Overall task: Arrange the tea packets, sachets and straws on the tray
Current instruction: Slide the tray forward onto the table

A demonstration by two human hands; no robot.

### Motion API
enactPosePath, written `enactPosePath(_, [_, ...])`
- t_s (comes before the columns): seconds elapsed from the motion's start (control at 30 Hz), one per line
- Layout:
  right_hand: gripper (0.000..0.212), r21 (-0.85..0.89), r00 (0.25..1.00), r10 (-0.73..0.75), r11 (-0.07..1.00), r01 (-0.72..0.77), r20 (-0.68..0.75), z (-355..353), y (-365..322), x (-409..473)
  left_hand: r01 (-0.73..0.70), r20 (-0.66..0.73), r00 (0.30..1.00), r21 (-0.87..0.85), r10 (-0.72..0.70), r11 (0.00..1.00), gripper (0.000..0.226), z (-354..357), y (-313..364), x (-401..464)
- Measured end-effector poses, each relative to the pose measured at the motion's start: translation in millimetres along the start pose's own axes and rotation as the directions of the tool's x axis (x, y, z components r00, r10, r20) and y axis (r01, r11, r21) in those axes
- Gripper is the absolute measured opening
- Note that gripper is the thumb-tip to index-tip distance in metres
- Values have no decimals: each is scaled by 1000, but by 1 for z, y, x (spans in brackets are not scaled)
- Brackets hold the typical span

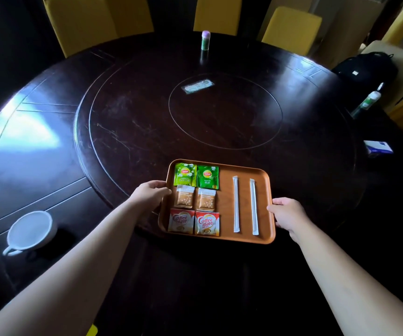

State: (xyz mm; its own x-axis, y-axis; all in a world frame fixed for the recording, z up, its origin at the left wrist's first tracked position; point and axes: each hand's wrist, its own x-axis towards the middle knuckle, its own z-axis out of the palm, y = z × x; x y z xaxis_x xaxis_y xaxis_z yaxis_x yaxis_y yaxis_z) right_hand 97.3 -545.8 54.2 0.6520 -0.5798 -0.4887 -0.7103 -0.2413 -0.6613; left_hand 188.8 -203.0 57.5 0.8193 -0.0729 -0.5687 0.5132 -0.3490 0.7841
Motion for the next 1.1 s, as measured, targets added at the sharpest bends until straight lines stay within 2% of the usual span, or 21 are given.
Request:
enactPosePath(0.2, [36, 2, 1000, 3, 1000, -3, -2, 1, -13, 28, 33, 49, 998, 1, -33, 999, 54, 2, -3, 53])
enactPosePath(0.27, [36, -3, 1000, 0, 1000, 0, -1, 3, -15, 33, 39, 43, 998, 4, -39, 999, 49, 6, 9, 49])
enactPosePath(0.4, [40, -4, 1000, 15, 1000, -15, 11, 8, -15, 39, 24, 26, 999, 25, -24, 999, 23, 10, 15, 52])
enactPosePath(0.67, [46, -15, 1000, -9, 1000, 9, -12, 10, -12, 31, -21, -13, 1000, 40, 22, 999, 27, 13, 6, 53])
enactPosePath(0.97, [55, -193, 1000, -28, 981, 25, -11, 15, -14, 7, -39, 48, 998, 105, 34, 994, 23, -7, -19, 26])
enactPosePath(1.1, [49, -377, 992, -117, 922, 90, -48, 26, -15, -17, -71, 28, 997, 131, 68, 989, 14, -39, -42, -5])
